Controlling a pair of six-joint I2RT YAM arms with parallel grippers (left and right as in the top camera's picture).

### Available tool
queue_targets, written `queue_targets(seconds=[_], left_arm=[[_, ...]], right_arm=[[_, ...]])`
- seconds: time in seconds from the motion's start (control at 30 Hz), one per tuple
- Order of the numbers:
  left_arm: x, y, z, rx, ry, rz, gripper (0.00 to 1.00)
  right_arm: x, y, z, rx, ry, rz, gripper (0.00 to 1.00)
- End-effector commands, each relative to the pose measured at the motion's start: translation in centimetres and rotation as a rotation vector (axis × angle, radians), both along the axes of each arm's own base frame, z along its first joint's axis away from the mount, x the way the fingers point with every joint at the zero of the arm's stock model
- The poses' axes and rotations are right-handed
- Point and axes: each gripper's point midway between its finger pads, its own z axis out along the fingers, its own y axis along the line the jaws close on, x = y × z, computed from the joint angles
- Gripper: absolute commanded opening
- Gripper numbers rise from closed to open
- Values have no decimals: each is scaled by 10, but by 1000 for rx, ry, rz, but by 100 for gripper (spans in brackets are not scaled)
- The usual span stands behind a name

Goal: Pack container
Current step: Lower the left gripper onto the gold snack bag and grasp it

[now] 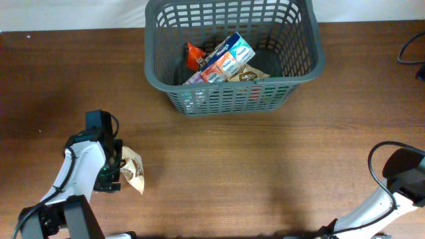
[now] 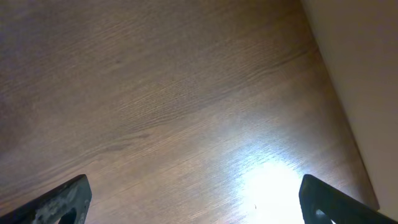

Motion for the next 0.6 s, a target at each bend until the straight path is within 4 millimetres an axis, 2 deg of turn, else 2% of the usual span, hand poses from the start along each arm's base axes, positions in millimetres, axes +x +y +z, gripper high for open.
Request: queue_targets(seconds=[0.0, 0.43, 0.47, 0.57], left_arm=[[-10, 2, -11, 13, 32, -31, 99], [-6, 3, -17, 21, 16, -101, 100], [-5, 3, -17, 22, 16, -115, 93], [-1, 4, -17, 27, 9, -162, 63]], right_arm=[[1, 1, -3, 10, 2, -2, 99], [1, 1, -3, 10, 2, -2, 99], [1, 1, -3, 10, 2, -2, 99], [1, 1, -3, 10, 2, -2, 99]])
